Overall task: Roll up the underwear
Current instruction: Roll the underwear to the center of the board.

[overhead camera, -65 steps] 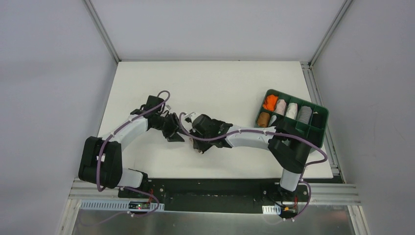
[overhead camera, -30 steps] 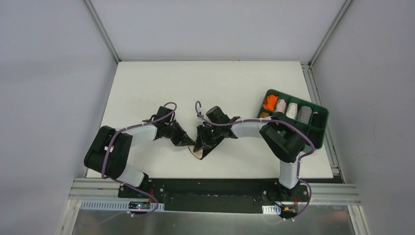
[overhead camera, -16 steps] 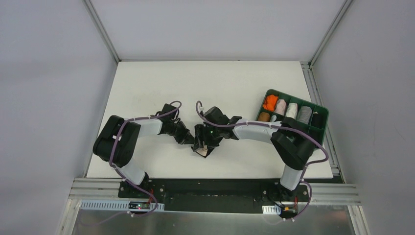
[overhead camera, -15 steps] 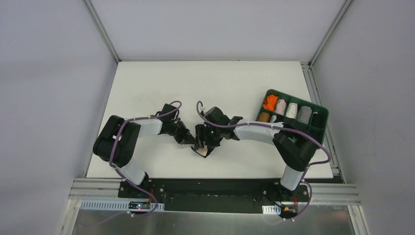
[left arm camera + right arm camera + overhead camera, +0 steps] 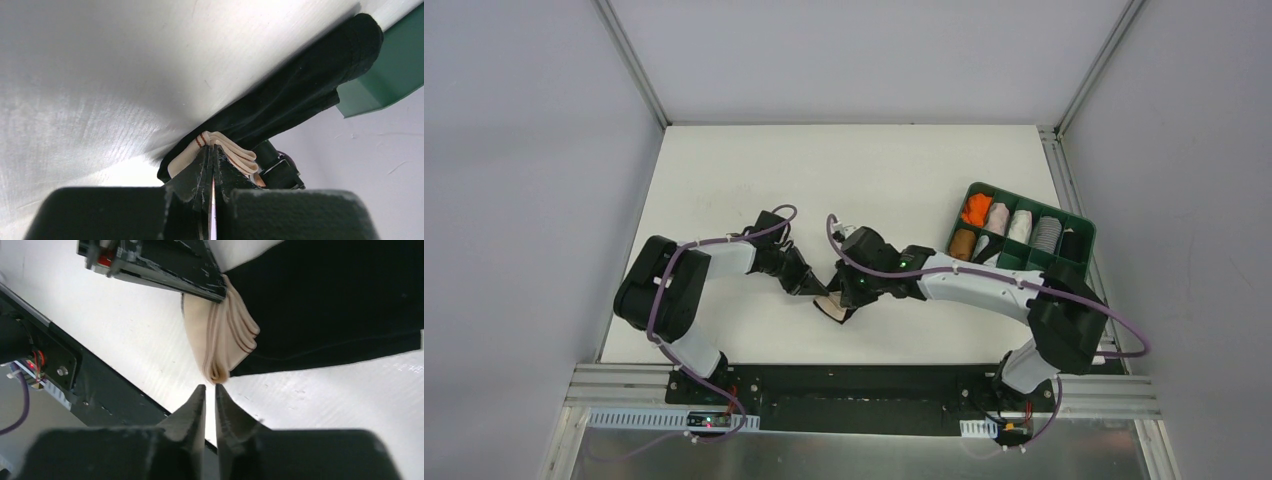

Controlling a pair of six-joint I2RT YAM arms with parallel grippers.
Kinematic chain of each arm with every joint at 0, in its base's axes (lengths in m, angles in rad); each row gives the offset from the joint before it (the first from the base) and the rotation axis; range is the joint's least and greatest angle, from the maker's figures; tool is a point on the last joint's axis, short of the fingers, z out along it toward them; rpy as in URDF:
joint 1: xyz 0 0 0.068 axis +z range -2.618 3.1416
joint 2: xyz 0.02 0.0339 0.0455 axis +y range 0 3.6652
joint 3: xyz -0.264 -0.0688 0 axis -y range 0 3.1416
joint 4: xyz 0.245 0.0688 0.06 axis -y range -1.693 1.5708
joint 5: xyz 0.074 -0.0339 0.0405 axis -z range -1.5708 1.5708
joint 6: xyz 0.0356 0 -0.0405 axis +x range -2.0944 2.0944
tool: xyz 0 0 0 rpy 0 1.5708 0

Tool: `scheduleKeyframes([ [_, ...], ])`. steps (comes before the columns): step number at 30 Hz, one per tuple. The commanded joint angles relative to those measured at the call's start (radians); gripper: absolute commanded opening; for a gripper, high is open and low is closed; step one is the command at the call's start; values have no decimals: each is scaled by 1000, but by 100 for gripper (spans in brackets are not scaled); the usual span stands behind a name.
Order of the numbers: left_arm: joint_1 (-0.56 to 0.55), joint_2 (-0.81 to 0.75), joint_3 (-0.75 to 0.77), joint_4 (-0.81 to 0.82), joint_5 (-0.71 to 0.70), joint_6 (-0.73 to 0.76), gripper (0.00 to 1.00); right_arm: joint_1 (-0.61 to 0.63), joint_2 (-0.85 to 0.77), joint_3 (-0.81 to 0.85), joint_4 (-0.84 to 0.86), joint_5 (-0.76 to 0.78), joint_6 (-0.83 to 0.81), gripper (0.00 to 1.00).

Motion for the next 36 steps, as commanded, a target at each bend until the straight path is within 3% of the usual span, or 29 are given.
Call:
scheduleKeyframes([
  [1, -13, 0, -14, -124, -106, 72, 0, 38, 77, 120, -77, 60, -97, 5],
  [2, -13, -3, -15, -126, -106, 72, 0, 38, 93, 130, -74, 60, -102, 0],
  [9, -13, -29, -5, -145, -111, 74, 0, 27, 170, 162, -50, 132, -121, 0],
  [17, -13, -74, 32, -184, -116, 75, 1, 25, 256, 108, -15, 82, -82, 0],
  [28, -13, -23, 54, -210, -115, 109, 2, 26, 107, 84, -7, 110, -68, 0],
  [31, -13, -11, 54, -211, -117, 116, 2, 26, 53, 88, -14, 133, -83, 21],
  [36, -13, -6, 56, -211, -117, 116, 2, 40, -34, 48, 39, 143, -106, 24],
])
